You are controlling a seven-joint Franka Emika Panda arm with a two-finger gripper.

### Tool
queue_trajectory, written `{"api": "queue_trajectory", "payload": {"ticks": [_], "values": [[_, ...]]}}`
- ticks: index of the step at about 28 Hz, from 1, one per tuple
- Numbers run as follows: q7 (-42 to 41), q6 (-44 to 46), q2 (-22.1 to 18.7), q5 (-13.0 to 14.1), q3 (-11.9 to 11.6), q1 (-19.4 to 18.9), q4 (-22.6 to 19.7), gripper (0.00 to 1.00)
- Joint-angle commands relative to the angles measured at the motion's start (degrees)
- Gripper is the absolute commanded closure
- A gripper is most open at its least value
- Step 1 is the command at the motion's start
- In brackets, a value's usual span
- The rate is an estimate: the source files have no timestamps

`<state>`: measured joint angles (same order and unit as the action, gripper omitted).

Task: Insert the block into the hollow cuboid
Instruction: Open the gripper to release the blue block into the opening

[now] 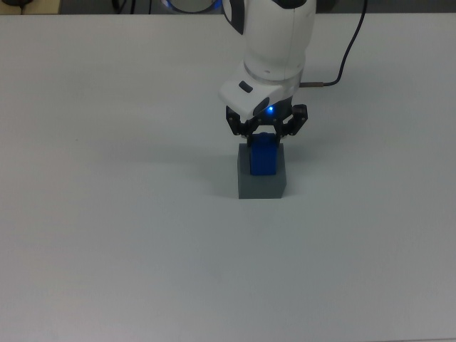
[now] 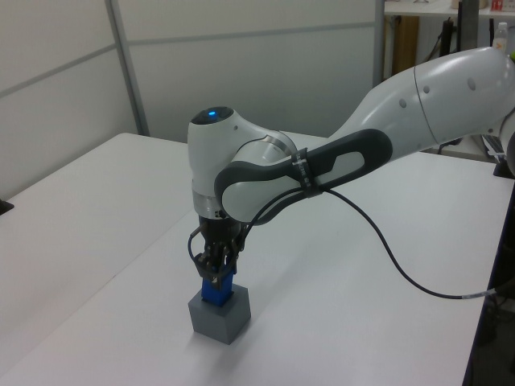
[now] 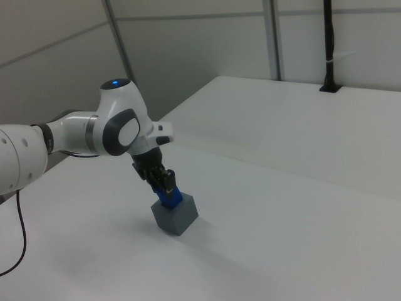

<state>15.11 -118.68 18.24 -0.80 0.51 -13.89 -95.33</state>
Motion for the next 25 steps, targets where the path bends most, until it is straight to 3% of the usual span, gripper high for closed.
{"api": "queue_trajectory", "payload": {"ticks": [1,13,14,15,17,19,20,25], "values": [[0.97,-0.68,0.57,0.28,0.02,-0.52,1.11,0.95],[0.88,0.03,0.48,0.19,0.02,-1.31,0.67,0.83],[0.88,0.03,0.48,0.1,0.02,-1.31,0.67,0.75],[0.88,0.03,0.57,0.1,0.02,-1.31,0.67,0.53],[0.8,0.03,0.57,0.01,0.02,-1.31,0.67,0.45],[0.71,0.03,0.57,0.01,0.02,-1.31,0.67,0.26],[0.88,0.03,0.57,0.01,0.02,-1.31,0.67,0.0],[0.88,0.11,0.13,0.1,-0.16,-1.22,1.02,0.0]]}}
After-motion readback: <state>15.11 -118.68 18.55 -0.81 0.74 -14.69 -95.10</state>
